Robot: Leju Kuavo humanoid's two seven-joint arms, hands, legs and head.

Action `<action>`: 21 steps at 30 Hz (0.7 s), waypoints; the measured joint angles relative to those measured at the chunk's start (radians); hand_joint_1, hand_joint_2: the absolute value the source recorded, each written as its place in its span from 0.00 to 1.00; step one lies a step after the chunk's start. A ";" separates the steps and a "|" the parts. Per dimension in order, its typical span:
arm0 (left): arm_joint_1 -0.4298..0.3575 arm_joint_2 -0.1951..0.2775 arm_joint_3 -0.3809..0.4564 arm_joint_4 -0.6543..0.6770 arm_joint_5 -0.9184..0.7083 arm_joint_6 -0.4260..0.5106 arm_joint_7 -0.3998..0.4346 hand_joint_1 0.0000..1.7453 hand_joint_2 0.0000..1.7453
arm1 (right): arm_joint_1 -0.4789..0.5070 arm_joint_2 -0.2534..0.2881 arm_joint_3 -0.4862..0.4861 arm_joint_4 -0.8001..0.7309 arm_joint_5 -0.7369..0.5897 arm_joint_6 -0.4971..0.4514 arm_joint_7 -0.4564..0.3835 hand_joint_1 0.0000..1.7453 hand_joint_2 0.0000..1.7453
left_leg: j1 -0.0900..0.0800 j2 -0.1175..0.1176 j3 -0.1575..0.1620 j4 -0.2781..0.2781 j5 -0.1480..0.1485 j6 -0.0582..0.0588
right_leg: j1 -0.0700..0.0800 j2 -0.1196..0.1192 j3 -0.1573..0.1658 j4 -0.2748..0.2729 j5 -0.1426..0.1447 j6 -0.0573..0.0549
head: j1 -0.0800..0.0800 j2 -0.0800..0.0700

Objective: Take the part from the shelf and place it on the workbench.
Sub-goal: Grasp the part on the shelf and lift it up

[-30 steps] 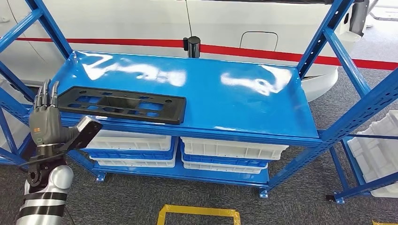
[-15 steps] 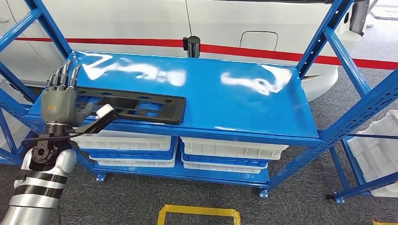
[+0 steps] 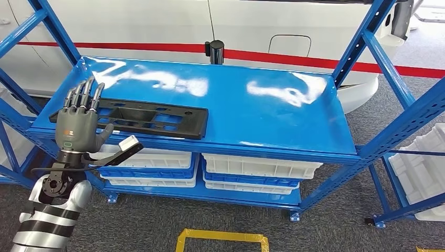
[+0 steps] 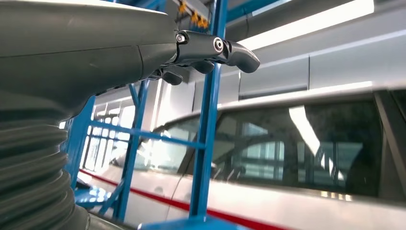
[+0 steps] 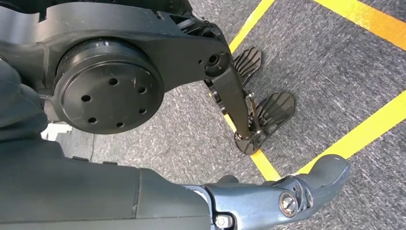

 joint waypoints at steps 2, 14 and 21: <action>0.012 0.000 -0.007 -0.010 0.011 -0.038 0.006 0.00 1.00 | 0.000 0.000 -0.002 0.000 0.000 -0.001 0.001 0.00 0.00 | 0.000 0.000 0.000 0.000 0.000 0.000 | 0.000 0.000 0.000 0.000 0.000 0.000 | 0.000 0.000; 0.037 0.005 -0.035 -0.043 0.037 -0.084 0.025 0.00 1.00 | 0.000 0.001 -0.008 0.000 0.012 -0.011 0.009 0.00 0.00 | 0.000 0.000 0.000 0.000 0.000 0.000 | 0.000 0.000 -0.001 0.000 0.000 0.000 | 0.000 0.000; 0.006 0.018 -0.015 0.035 0.052 -0.071 0.046 0.00 1.00 | 0.000 0.001 -0.007 0.000 0.026 -0.003 0.006 0.00 0.00 | 0.000 0.000 0.000 0.000 0.000 0.000 | 0.000 0.000 -0.001 0.000 0.000 0.000 | 0.000 0.000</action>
